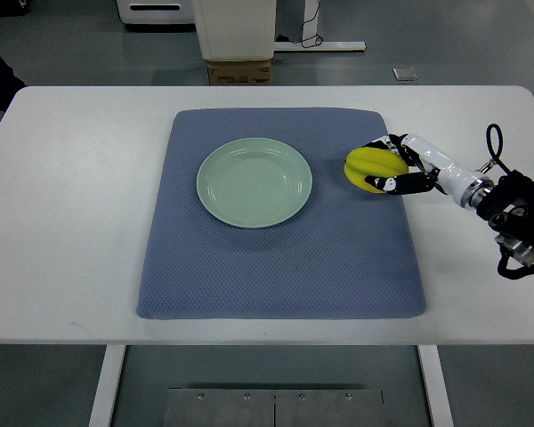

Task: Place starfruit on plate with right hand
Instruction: 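Close the right hand fingers around the yellow starfruit, then lift the starfruit with the right hand, pulling it away from the plate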

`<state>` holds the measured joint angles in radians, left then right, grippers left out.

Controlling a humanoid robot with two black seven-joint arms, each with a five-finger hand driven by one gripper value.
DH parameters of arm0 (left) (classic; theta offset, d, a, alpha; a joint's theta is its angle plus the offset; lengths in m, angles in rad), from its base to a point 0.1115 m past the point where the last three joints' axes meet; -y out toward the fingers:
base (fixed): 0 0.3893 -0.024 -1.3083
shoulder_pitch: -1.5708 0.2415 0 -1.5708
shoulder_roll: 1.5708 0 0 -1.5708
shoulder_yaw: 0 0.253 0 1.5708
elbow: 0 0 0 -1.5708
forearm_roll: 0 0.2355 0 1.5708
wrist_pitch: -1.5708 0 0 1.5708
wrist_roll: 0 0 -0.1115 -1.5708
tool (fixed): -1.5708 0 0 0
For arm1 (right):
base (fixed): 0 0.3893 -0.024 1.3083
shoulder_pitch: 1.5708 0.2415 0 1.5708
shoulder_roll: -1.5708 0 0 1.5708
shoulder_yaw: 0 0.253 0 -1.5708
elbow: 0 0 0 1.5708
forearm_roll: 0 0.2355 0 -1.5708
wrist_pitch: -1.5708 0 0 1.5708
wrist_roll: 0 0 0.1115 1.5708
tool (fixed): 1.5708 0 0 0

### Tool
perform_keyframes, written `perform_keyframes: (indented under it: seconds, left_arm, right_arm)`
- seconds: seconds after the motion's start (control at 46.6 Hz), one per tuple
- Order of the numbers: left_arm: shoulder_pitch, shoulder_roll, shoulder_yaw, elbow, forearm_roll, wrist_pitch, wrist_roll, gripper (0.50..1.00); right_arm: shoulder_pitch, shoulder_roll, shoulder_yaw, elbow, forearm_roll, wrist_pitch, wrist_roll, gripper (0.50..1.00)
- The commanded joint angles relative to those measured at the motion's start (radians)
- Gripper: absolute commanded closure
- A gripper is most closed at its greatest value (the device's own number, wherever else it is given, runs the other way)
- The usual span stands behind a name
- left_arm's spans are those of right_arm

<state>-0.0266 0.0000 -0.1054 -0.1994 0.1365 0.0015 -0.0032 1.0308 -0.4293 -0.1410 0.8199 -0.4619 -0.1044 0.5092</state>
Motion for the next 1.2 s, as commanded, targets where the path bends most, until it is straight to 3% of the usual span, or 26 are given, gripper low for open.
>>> perform_keyframes:
  seconds: [0.0, 0.365, 0.687, 0.88, 1.052, 1.181]
  left_arm:
    - [0.001, 0.000, 0.000, 0.000, 0.000, 0.000, 0.000, 0.500]
    - [0.001, 0.000, 0.000, 0.000, 0.000, 0.002, 0.000, 0.500]
    - [0.001, 0.000, 0.001, 0.000, 0.000, 0.002, 0.000, 0.500]
    - [-0.001, 0.000, 0.001, 0.000, 0.000, 0.000, 0.000, 0.500]
    - [0.001, 0.000, 0.000, 0.000, 0.000, 0.002, 0.000, 0.500]
    - [-0.001, 0.000, 0.000, 0.000, 0.000, 0.002, 0.000, 0.500]
  right_arm:
    - [0.000, -0.003, 0.000, 0.001, 0.000, -0.001, 0.017, 1.000]
    - [-0.009, -0.006, 0.000, -0.010, 0.003, 0.005, 0.025, 1.000]
    - [-0.009, -0.039, 0.000, -0.116, 0.003, 0.075, 0.049, 1.000]
    - [-0.002, -0.045, 0.024, -0.211, 0.005, 0.147, 0.049, 1.000]
    - [-0.006, -0.020, 0.095, -0.358, 0.009, 0.271, 0.048, 1.000]
    - [-0.003, -0.005, 0.139, -0.398, 0.009, 0.315, 0.045, 1.000]
